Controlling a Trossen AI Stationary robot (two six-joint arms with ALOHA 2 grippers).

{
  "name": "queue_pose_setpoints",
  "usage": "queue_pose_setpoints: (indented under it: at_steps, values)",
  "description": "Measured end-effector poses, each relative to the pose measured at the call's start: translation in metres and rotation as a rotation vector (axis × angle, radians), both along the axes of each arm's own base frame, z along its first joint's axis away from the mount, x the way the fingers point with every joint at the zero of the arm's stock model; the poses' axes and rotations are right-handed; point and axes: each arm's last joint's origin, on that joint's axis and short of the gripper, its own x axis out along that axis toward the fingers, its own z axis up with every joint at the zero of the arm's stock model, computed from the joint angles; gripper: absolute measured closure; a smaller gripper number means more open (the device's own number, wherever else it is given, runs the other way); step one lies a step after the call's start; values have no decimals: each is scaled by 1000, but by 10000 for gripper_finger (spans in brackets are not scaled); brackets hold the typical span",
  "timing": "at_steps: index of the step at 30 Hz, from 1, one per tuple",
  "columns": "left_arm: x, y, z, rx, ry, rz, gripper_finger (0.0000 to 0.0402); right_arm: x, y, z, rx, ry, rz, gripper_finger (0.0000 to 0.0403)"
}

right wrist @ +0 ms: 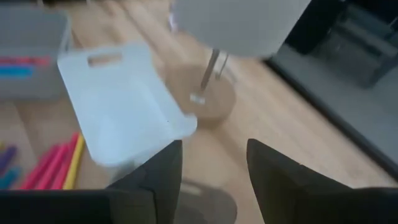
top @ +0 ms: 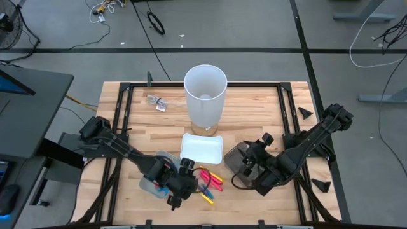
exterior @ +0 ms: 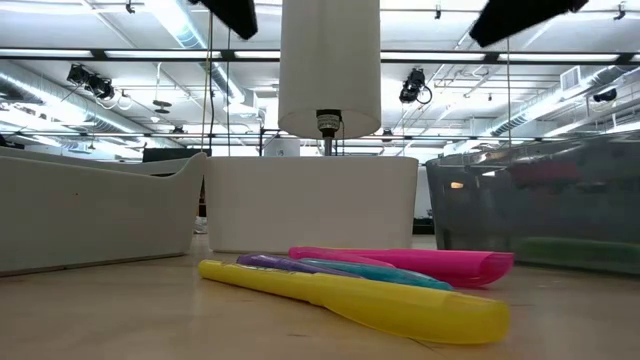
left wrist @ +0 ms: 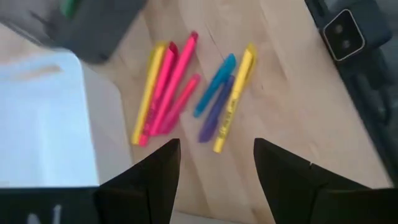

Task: Pick & Place Markers
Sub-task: Put the pink pen in the black bin

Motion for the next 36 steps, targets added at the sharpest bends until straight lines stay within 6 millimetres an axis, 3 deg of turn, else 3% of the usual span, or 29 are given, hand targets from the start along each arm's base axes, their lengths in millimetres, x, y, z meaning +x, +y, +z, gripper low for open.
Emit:
queue_pose_setpoints:
  at_steps: [7, 16, 26, 36]
  values:
    - [9, 20, -2, -148, 108, 17, 191, -5, 10, 5, -80, -177, -7, 223]
    - [13, 39, -4, -113, 152, 4, 191, -16, 22, 13, -206, -468, -22, 223]
    - [12, 37, -5, -127, 163, 16, 191, -24, 23, 18, -202, -476, -3, 223]
    - [20, 33, -14, -71, 121, -17, 191, -56, 7, 49, -92, -546, 18, 223]
